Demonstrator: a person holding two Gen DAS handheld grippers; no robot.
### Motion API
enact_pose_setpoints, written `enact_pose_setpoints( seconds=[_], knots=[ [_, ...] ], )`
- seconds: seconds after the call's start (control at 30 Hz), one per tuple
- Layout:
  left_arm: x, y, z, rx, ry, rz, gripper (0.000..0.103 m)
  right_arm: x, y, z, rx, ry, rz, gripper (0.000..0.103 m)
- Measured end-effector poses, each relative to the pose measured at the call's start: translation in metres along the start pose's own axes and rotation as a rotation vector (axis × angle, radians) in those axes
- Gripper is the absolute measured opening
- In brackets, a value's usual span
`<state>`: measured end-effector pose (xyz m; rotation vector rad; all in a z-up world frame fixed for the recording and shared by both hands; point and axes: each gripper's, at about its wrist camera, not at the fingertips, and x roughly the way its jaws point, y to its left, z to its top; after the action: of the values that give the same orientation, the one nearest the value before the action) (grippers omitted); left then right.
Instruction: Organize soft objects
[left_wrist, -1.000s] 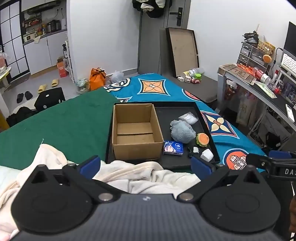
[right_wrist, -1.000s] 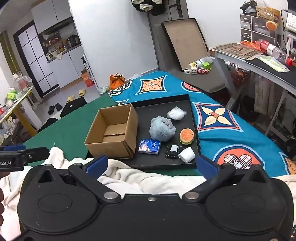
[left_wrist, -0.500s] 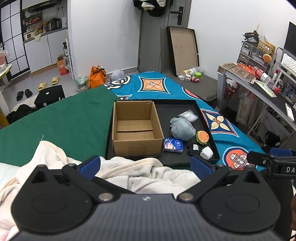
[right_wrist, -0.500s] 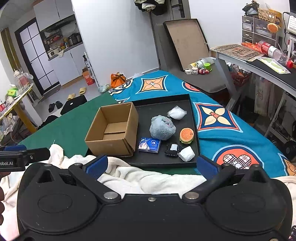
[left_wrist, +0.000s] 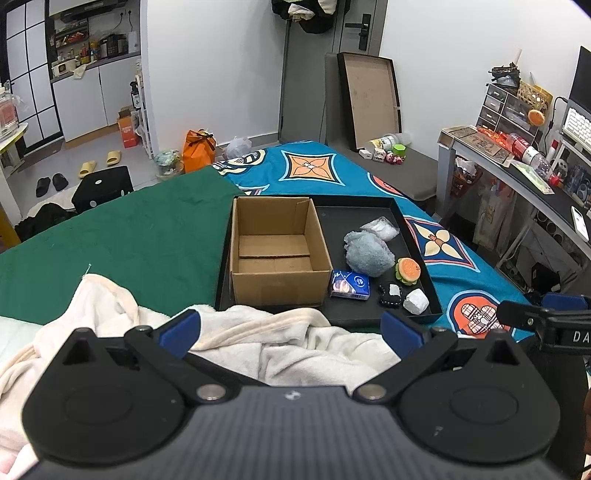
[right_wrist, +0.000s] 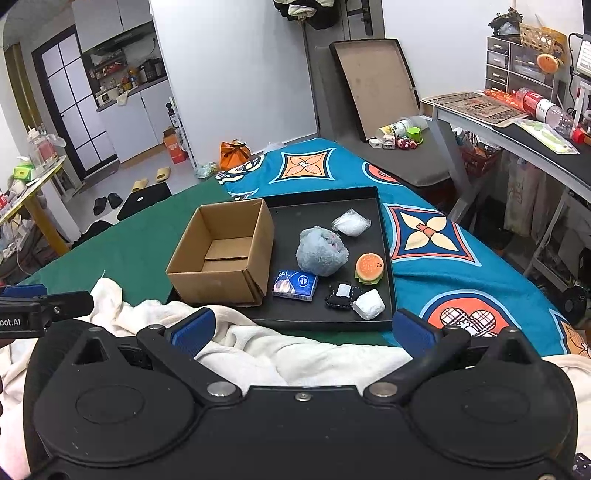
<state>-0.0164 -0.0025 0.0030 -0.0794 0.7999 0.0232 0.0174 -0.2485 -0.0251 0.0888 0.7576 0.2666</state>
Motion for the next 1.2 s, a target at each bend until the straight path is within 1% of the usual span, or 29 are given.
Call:
enact_pose_setpoints(
  seconds=[0.17,0.23,0.27,0.33,0.43,0.87,1.03,1.2],
  knots=[
    [-0.001,0.001,-0.001,-0.003,0.002,-0.003,0.103,0.0,0.001,-0.002,0.009,0.006,0.007,0.103],
    [0.0,0.001,-0.001,-0.004,0.004,-0.002,0.103,-0.002,0.0,-0.002,0.034,0.014,0.038,0.103],
    [0.0,0.002,-0.002,-0.003,0.001,-0.004,0.103,-0.003,0.001,-0.002,0.028,0.01,0.04,0.103],
    [-0.001,0.003,-0.006,0.002,-0.002,-0.008,0.103,-0.004,0.004,-0.002,0.01,0.006,0.018,0.103],
    [-0.002,0.004,-0.009,0.002,-0.001,-0.008,0.103,-0.005,0.003,-0.004,0.021,0.001,0.024,0.103],
    [-0.004,0.011,-0.01,-0.011,-0.024,-0.012,0.103,-0.004,0.009,-0.005,-0.004,-0.001,0.013,0.103],
    [0.0,0.014,-0.012,-0.017,-0.021,-0.011,0.103,-0.001,0.011,-0.007,-0.023,0.001,0.004,0.103],
    [0.008,0.012,-0.011,0.01,-0.015,-0.012,0.103,0.002,0.009,-0.008,-0.011,0.002,0.014,0.103]
  ],
)
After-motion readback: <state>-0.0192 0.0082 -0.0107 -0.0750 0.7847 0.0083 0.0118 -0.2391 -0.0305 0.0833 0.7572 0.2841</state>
